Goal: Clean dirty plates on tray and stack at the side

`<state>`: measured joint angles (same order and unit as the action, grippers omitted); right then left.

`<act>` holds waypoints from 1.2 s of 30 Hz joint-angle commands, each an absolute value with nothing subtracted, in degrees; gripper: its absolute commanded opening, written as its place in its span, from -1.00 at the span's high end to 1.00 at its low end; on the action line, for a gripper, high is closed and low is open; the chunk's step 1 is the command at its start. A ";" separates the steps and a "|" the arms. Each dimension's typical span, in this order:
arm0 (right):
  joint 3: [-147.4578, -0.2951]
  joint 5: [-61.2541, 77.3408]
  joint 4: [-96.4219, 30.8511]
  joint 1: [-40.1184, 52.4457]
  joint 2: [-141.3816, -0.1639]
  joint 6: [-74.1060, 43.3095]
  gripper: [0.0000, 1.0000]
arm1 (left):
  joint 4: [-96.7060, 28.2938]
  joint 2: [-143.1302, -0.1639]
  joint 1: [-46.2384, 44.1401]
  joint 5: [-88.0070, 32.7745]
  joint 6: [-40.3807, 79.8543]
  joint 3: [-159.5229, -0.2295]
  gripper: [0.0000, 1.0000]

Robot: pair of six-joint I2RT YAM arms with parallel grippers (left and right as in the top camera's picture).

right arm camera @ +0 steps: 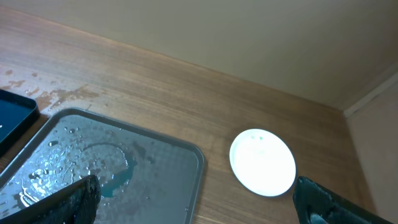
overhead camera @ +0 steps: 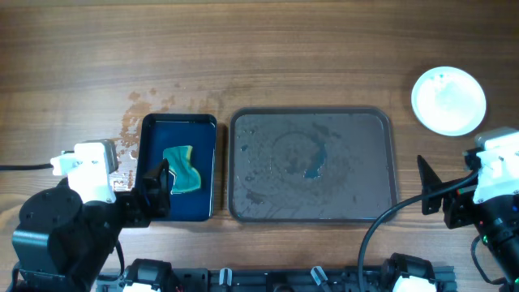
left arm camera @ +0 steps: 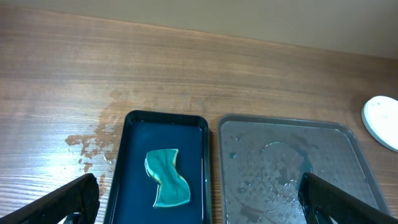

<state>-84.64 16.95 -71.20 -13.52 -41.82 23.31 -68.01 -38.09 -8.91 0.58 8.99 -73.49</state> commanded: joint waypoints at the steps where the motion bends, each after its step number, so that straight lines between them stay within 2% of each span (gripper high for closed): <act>1: -84.25 18.06 -71.29 -13.30 -42.26 23.99 -0.99 | -68.01 -38.20 -9.17 1.13 7.70 -73.84 -1.00; 12: -84.25 18.06 -71.29 -13.30 -42.26 24.01 -1.00 | -65.45 -37.93 -9.15 0.47 7.88 -73.82 -1.00; 17: -84.25 18.06 -71.29 -13.30 -42.26 24.01 -1.00 | -47.48 -30.00 -9.04 0.47 7.88 -64.01 -1.00; 26: -84.25 18.06 -71.29 -13.30 -42.26 23.99 -1.00 | -11.79 -8.56 -3.55 -8.47 7.92 -25.71 -1.00; 36: -84.25 18.06 -71.29 -13.30 -42.26 23.99 -0.99 | 2.35 -0.19 -1.96 -8.54 8.12 -12.12 -1.00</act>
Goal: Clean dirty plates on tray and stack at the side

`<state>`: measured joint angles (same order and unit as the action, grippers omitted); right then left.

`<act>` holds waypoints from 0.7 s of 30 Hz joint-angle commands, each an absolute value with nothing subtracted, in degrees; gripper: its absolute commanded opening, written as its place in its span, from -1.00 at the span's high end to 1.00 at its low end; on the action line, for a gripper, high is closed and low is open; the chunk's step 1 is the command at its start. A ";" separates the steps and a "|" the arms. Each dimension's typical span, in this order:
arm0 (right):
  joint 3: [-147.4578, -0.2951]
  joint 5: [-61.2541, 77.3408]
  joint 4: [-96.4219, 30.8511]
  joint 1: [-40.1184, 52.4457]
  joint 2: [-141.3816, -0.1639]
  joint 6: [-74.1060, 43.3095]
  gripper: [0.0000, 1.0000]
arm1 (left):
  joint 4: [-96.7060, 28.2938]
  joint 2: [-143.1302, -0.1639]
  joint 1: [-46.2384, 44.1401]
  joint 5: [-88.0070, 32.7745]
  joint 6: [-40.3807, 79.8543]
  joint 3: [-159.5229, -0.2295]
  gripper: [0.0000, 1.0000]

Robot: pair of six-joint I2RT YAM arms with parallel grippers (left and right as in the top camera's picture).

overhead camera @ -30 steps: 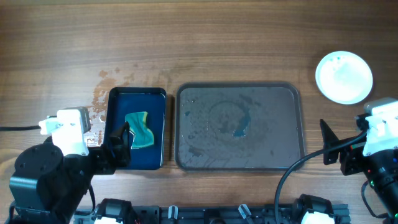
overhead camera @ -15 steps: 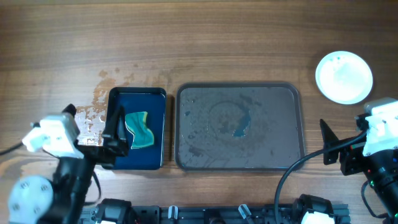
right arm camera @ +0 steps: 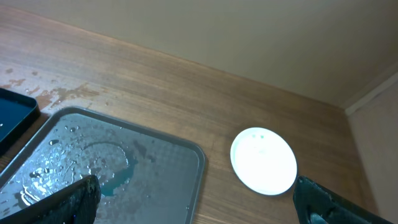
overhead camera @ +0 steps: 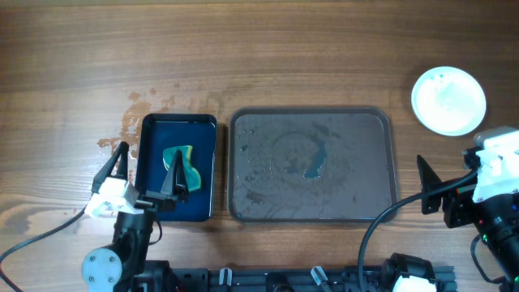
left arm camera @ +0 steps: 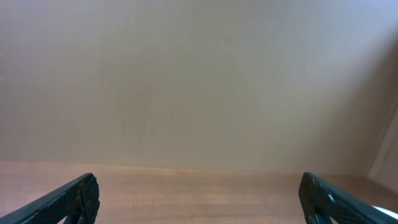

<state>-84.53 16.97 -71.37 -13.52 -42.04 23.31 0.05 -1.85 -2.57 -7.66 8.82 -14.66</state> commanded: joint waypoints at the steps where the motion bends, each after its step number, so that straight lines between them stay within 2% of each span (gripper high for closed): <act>1: -84.25 18.06 -71.29 -13.30 -42.26 23.99 -1.00 | 2.85 -0.19 -1.96 -8.56 8.14 -11.68 -1.00; 10: -84.25 18.06 -71.29 -13.30 -42.26 23.99 -1.00 | 16.12 -0.19 0.19 -8.82 8.14 -2.72 -1.00; 18: -84.25 18.06 -71.29 -13.30 -42.26 23.99 -1.00 | 17.12 -0.19 3.84 -10.74 8.14 -0.32 -1.00; 21: -84.25 18.06 -71.29 -13.30 -42.26 24.01 -0.99 | 10.98 -0.19 3.97 -10.70 8.12 -0.34 -1.00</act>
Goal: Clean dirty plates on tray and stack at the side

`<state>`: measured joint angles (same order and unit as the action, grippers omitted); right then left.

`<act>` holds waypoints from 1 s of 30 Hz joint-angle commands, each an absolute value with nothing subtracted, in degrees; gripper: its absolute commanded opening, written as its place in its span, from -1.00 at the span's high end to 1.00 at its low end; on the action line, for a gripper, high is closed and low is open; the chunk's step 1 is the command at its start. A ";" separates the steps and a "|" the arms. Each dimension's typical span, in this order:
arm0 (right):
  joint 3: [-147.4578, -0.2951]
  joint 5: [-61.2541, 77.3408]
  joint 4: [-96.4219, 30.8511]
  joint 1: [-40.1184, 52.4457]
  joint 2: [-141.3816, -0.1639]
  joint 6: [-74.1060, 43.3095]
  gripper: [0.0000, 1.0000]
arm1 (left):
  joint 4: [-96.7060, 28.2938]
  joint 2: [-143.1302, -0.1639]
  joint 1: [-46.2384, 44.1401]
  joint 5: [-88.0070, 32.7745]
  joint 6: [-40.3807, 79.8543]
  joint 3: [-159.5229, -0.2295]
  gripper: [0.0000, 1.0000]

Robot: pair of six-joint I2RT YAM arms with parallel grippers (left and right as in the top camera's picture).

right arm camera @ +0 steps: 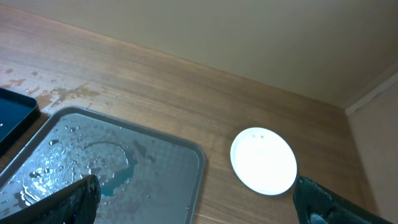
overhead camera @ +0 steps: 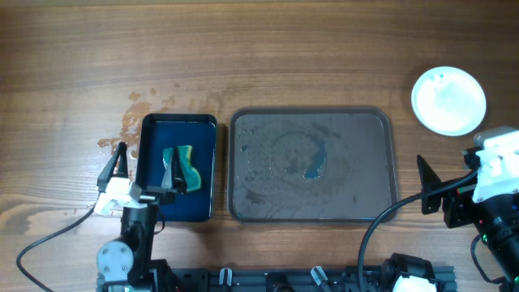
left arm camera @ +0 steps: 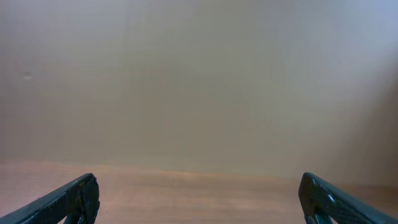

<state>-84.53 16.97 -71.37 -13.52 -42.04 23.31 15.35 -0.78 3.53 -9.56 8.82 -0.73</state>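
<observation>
The grey tray (overhead camera: 243, 207) lies mid-table, wet, with a blue-green smear and no plates on it; it shows too as the tray (right arm camera: 180, 165) in the right wrist view. A white plate (overhead camera: 448, 100) sits at the far right, also seen as the plate (right arm camera: 263, 161). My left gripper (overhead camera: 144, 166) stands open and raised near the front left, its fingers (left arm camera: 74, 199) framing only wall and table edge. My right gripper (overhead camera: 434, 193) is open at the front right, with nothing between its fingers (right arm camera: 78, 199).
A dark blue basin (overhead camera: 178, 122) holding a teal and yellow sponge (overhead camera: 182, 166) sits left of the tray. Brown stains (overhead camera: 130, 122) mark the wood beside it.
The left arm has drawn slightly further back toward the front edge, its camera still aimed at the wall. The right arm, tray and plate are as they were.
At first my left gripper hung low and looked down on the basin and tray. Later it was tilted up, seeing only wall, and it stays so now. The right gripper stayed open at the front right throughout.
</observation>
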 commanded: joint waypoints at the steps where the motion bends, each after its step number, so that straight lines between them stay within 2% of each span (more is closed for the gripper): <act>1: -84.25 18.06 -71.29 -13.30 -42.26 23.99 -1.00 | 7.70 -0.19 3.97 -10.70 8.12 -0.32 -1.00; 6: -84.25 18.06 -71.29 -13.30 -42.26 23.99 -1.00 | -3.53 -0.19 3.97 -11.09 8.12 -0.32 -1.00; 30: -84.25 18.06 -71.29 -13.30 -42.26 23.99 -0.99 | -3.46 -0.27 3.99 -11.07 8.12 -0.34 -1.00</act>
